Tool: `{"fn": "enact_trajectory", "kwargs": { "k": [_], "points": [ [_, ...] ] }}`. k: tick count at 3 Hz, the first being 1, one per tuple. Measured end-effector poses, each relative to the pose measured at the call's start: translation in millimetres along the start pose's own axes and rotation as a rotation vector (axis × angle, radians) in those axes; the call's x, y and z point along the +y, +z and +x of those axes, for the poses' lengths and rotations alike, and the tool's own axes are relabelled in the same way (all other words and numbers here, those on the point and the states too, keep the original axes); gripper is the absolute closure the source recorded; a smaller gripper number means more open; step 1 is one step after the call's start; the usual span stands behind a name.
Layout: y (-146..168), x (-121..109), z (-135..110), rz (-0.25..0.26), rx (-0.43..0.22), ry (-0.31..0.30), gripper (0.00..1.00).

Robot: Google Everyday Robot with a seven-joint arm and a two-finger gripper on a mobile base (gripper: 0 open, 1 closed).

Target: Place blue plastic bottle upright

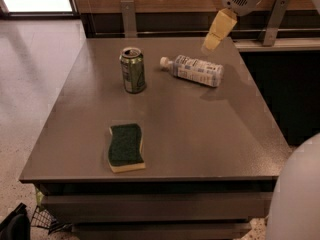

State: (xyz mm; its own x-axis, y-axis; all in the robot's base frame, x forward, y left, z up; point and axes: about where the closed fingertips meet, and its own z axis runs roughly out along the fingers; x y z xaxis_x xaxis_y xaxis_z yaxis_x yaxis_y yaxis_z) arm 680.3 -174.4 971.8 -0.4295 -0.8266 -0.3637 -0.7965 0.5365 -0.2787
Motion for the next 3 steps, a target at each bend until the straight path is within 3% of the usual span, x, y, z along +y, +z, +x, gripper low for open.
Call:
{"fn": "enact_trajectory", "kwargs": {
  "k": [1,2,3],
  "points": [
    [59,11,-30,-0.063,0.094,-0.046,0.00],
    [59,11,-30,-0.063,0.094,-0.046,0.00],
    [74,12,-29,-0.087,0.134,-0.029,0.00]
  ]
}}
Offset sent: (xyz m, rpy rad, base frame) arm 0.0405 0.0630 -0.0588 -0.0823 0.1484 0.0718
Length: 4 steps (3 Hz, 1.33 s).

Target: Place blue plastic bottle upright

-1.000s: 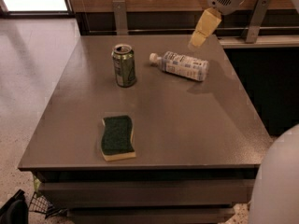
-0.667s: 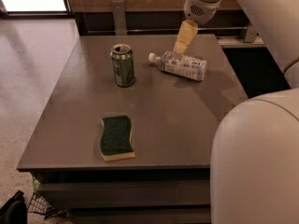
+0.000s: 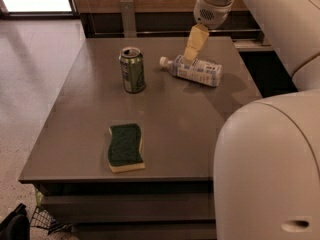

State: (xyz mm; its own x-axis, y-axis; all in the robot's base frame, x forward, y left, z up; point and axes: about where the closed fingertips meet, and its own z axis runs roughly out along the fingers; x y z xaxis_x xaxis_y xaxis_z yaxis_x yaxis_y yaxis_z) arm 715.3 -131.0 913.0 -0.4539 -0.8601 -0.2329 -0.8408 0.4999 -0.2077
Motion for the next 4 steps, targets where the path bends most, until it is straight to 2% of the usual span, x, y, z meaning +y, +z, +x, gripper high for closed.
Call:
{"fn": "enact_trajectory", "kwargs": {
  "k": [1,2,3,4],
  "points": [
    [27,1,-2,-0.055,0.038,0.033,0.00],
    [45,5,-5,-0.098,0.050,0.053,0.00],
    [59,15,-3,-0.141,0.056,0.055,0.00],
    [63,20,1,-0.160,0.061,0.051,0.00]
  ]
}}
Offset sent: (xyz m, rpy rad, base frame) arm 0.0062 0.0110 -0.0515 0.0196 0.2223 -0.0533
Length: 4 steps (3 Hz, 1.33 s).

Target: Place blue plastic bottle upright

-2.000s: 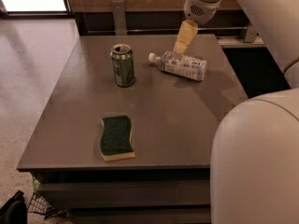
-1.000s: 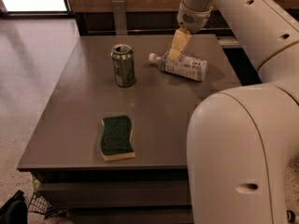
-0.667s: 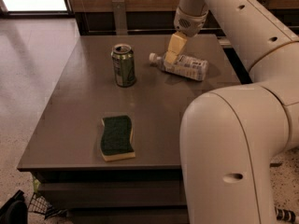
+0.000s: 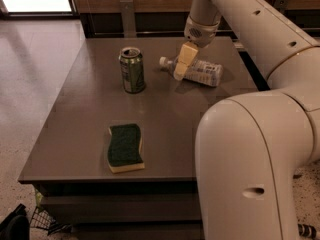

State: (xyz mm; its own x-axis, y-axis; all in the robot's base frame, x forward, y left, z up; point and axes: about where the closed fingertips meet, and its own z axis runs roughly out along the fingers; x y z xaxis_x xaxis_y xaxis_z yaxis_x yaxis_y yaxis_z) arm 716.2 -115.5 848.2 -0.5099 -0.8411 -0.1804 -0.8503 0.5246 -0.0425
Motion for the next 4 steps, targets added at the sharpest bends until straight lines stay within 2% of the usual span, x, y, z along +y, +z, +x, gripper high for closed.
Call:
{"fn": "enact_trajectory", "kwargs": {
  "k": [2,3,4],
  "points": [
    [16,5,15,-0.043,0.042,-0.017,0.00],
    [25,6,14,-0.052,0.063,-0.029,0.15],
    [31,0,6,-0.033,0.040,-0.030,0.47]
  ]
}}
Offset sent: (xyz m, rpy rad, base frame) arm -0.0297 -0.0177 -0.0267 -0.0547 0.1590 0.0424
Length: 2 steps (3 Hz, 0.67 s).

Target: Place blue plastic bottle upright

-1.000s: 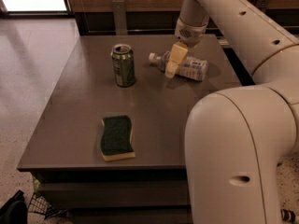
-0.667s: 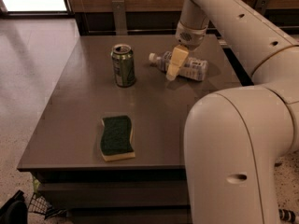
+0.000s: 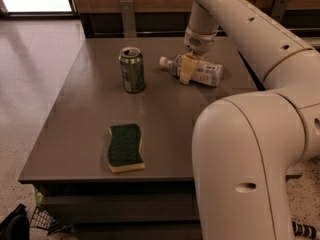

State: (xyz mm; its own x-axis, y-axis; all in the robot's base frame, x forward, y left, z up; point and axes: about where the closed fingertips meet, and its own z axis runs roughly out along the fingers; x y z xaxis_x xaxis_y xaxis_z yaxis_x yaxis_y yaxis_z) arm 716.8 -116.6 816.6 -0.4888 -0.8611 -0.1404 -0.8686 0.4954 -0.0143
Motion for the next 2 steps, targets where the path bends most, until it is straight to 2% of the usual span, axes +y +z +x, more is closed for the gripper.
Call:
{"fn": "enact_trajectory", "kwargs": {
  "k": [1,2],
  "points": [
    [0.4,-1.5,-2.2,0.004,-0.005,0.000,0.70],
    [0.7,-2.6,-3.6,0.007,-0.009,0.000,0.99]
  ]
}}
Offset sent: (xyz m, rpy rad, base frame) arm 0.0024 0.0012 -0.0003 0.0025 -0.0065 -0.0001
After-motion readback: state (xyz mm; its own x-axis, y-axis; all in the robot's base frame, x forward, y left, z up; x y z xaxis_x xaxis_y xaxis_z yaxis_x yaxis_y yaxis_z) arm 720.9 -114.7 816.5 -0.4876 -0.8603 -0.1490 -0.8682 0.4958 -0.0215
